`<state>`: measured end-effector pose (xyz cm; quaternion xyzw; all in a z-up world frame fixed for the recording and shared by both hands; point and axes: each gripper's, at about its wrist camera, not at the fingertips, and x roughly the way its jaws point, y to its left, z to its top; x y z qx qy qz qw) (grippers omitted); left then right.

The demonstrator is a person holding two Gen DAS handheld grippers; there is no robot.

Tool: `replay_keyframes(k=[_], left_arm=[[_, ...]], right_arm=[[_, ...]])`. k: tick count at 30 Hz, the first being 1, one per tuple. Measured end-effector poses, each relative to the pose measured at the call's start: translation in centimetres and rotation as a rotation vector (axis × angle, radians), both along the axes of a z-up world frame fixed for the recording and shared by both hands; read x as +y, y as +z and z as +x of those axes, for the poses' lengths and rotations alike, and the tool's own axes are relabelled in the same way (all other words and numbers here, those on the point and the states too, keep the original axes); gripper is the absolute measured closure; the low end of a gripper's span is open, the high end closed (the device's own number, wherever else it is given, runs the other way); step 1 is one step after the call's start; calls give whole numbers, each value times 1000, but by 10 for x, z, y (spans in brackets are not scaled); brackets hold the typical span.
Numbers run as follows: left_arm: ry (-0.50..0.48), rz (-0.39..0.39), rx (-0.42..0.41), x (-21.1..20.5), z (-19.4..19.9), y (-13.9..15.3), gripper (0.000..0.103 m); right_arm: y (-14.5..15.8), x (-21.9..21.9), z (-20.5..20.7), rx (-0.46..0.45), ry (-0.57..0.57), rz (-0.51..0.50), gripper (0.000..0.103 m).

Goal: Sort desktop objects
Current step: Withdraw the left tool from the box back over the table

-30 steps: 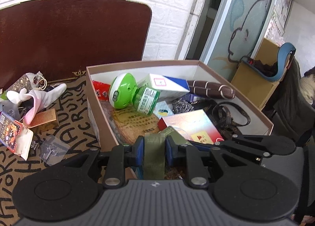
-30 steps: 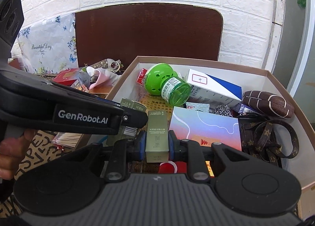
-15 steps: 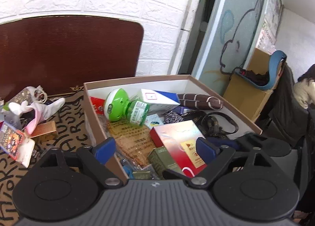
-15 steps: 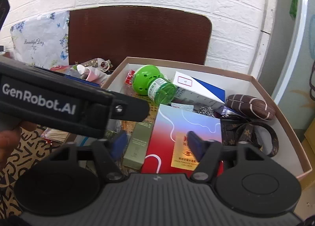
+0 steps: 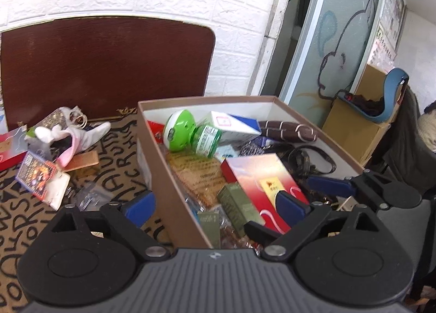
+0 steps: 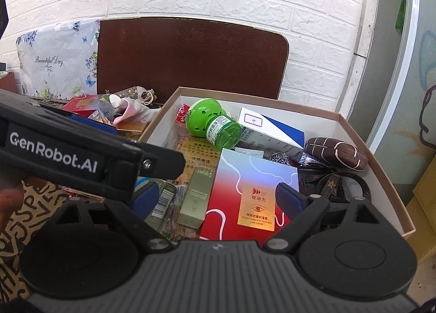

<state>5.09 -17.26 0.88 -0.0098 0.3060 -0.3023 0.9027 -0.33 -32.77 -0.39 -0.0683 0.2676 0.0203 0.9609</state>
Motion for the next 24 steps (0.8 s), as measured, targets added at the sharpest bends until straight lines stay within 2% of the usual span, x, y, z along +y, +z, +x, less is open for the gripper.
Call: replay_keyframes(k=[5, 24], left_arm=[[-12, 6, 40, 7, -11, -1, 5], [-2, 35, -24, 34, -62, 12, 5]], right_arm=[[3, 4, -6, 0, 0, 0, 13], [18, 34, -51, -26, 24, -19, 12]])
